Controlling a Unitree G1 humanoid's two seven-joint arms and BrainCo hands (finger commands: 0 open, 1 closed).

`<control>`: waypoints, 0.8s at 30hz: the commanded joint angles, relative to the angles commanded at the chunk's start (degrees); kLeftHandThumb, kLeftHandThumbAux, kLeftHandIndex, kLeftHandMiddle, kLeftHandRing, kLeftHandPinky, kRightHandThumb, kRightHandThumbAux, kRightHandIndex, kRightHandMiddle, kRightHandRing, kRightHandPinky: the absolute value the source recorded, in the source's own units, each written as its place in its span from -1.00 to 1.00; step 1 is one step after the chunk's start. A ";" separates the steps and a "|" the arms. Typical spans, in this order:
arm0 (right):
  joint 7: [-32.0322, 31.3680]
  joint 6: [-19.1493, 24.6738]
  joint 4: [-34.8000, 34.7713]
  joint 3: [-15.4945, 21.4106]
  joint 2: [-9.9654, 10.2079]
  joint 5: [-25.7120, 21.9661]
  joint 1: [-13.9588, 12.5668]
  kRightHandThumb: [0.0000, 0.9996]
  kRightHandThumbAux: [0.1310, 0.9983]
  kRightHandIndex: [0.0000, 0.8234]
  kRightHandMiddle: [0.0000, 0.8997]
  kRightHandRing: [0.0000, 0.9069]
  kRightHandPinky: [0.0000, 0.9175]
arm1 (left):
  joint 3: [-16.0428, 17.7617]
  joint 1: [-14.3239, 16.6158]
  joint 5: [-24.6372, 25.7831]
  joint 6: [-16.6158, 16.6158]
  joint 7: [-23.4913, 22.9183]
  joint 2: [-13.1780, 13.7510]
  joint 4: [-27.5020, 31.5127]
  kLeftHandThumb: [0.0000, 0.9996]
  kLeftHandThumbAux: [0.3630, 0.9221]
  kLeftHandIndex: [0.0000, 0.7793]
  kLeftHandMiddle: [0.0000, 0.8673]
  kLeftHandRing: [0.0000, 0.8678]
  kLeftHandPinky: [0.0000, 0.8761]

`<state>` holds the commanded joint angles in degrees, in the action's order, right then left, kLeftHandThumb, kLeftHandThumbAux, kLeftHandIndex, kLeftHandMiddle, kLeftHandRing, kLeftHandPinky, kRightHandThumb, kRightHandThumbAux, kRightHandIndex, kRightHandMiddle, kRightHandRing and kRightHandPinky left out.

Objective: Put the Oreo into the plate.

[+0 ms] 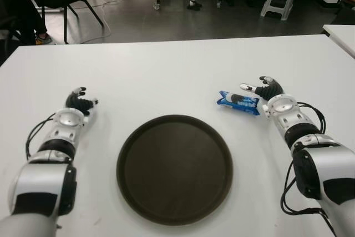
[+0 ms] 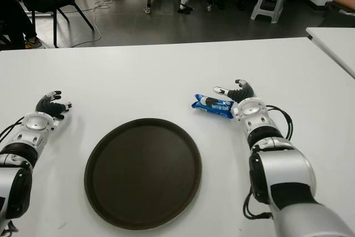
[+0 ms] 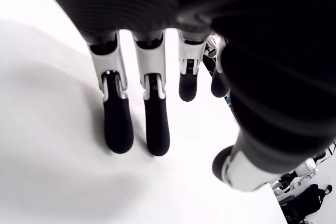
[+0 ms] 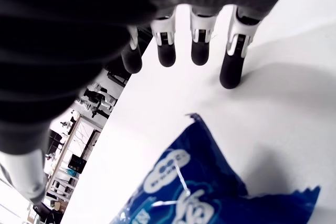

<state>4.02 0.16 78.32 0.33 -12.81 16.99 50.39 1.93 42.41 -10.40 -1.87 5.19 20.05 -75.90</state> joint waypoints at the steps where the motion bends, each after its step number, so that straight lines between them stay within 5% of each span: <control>1: -0.21 -0.42 -0.01 -0.91 -0.07 0.83 -0.05 -1.00 0.10 -1.00 -1.00 -1.00 -1.00 | 0.02 0.00 0.01 0.01 0.00 0.00 0.00 -0.66 0.47 -0.80 -0.74 -0.71 -0.70; 12: -1.92 -3.67 0.02 -5.56 -0.88 4.61 -0.51 -1.00 0.12 -1.00 -1.00 -1.00 -1.00 | 0.22 0.04 0.13 -0.05 -0.09 -0.05 -0.09 -0.66 0.48 -0.82 -0.77 -0.73 -0.71; 24: -1.10 -5.09 0.27 -11.19 -1.35 9.90 -0.58 -1.00 -0.09 -1.00 -1.00 -1.00 -1.00 | 0.79 0.02 0.60 -0.17 -0.70 -0.07 -0.03 -0.63 0.60 -0.79 -0.77 -0.74 -0.74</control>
<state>2.92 -4.93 78.59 -10.86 -14.16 26.89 49.81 2.71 42.43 -9.80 -2.04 4.49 19.98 -75.93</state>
